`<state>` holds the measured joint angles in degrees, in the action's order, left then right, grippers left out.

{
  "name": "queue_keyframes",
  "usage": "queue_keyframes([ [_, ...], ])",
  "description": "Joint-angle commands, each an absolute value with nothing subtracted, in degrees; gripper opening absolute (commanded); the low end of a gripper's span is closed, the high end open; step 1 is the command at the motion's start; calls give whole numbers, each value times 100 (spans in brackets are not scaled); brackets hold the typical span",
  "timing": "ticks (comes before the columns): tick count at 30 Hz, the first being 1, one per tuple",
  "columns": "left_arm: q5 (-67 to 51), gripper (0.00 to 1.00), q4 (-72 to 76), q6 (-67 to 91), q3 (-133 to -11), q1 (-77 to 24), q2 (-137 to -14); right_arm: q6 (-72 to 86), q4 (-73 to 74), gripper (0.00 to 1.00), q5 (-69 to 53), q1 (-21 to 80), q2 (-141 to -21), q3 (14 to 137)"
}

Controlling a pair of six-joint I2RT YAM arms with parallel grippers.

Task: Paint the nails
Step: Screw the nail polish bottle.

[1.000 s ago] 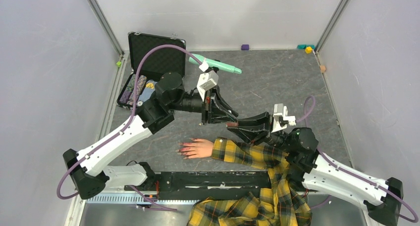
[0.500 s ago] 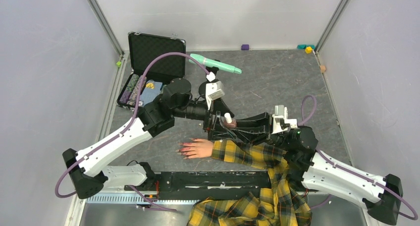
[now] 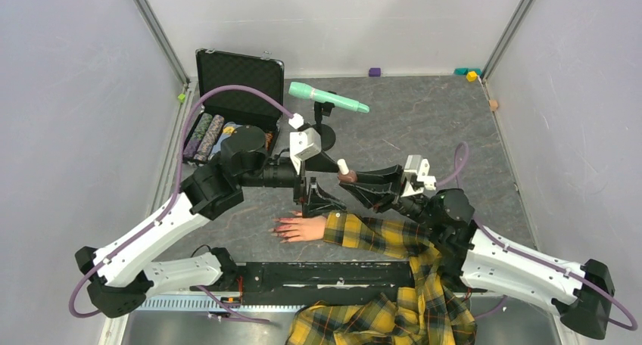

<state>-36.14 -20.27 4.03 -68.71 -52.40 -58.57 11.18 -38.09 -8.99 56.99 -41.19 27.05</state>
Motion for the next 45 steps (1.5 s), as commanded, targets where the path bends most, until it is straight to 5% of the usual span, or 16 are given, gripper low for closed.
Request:
queue_keyframes([
  [1,-2805,100,-1980,195,-6896,-5146,-5628,782,-3922,0,-295,5722,-4321,2884],
  [8,-1351,100,-1136,1591,-6391,-4738,-5479,760,-4037,0,406,5721,-4771,2874],
  [24,-2557,91,-222,3214,-5985,-3744,-6187,639,-3547,0,1161,5779,-5563,3312],
  [31,-2675,67,-236,3268,-6002,-3745,-6404,548,-3407,0,1261,5836,-5761,3460],
  [40,-2762,50,-265,3314,-6019,-3747,-6553,486,-3367,0,1304,5871,-5814,3498],
  [45,-2858,29,-291,3371,-6075,-3757,-6635,499,-3408,0,1271,5871,-5819,3482],
])
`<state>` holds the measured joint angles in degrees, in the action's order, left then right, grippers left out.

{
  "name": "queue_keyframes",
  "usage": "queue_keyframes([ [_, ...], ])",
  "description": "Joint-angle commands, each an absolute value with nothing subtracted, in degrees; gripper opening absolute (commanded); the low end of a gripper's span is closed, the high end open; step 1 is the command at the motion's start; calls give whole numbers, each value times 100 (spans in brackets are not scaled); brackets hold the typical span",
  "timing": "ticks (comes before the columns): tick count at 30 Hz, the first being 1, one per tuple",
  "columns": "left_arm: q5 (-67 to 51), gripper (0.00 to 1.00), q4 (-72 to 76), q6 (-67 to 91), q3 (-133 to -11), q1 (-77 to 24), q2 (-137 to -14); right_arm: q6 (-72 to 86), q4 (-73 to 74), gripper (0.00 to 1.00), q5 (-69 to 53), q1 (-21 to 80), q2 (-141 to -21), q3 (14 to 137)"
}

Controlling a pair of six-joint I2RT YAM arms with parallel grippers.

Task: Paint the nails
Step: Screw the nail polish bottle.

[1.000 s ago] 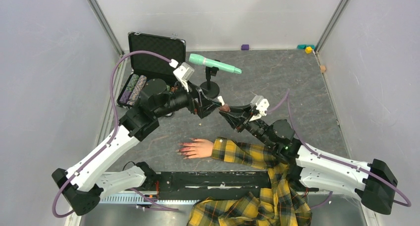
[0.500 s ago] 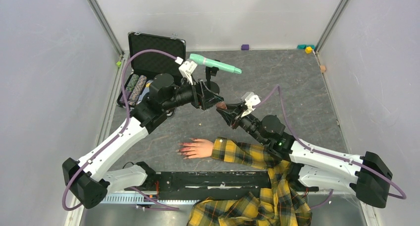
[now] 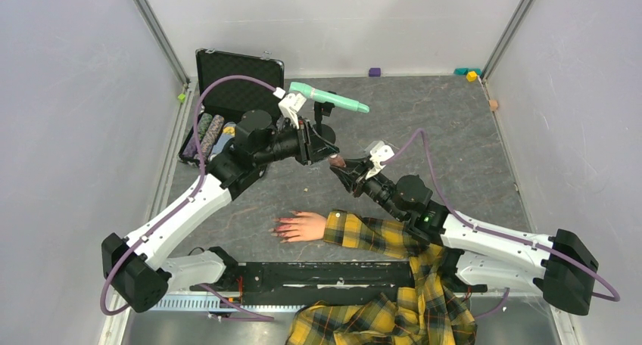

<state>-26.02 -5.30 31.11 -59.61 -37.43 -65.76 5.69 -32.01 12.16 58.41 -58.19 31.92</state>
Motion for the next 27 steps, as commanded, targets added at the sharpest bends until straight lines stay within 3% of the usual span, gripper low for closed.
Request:
queue_keyframes([
  [1,-2912,23,-323,3370,-6101,-3754,-6660,515,-3419,0,1246,5871,-5823,3483],
  [5,-3111,2,-379,3311,-6209,-3754,-6716,630,-3462,0,1165,5862,-5763,3447],
  [27,-5945,2,-716,1882,-6732,-3823,-6430,2727,-5518,0,-2031,5397,-5081,3012],
])
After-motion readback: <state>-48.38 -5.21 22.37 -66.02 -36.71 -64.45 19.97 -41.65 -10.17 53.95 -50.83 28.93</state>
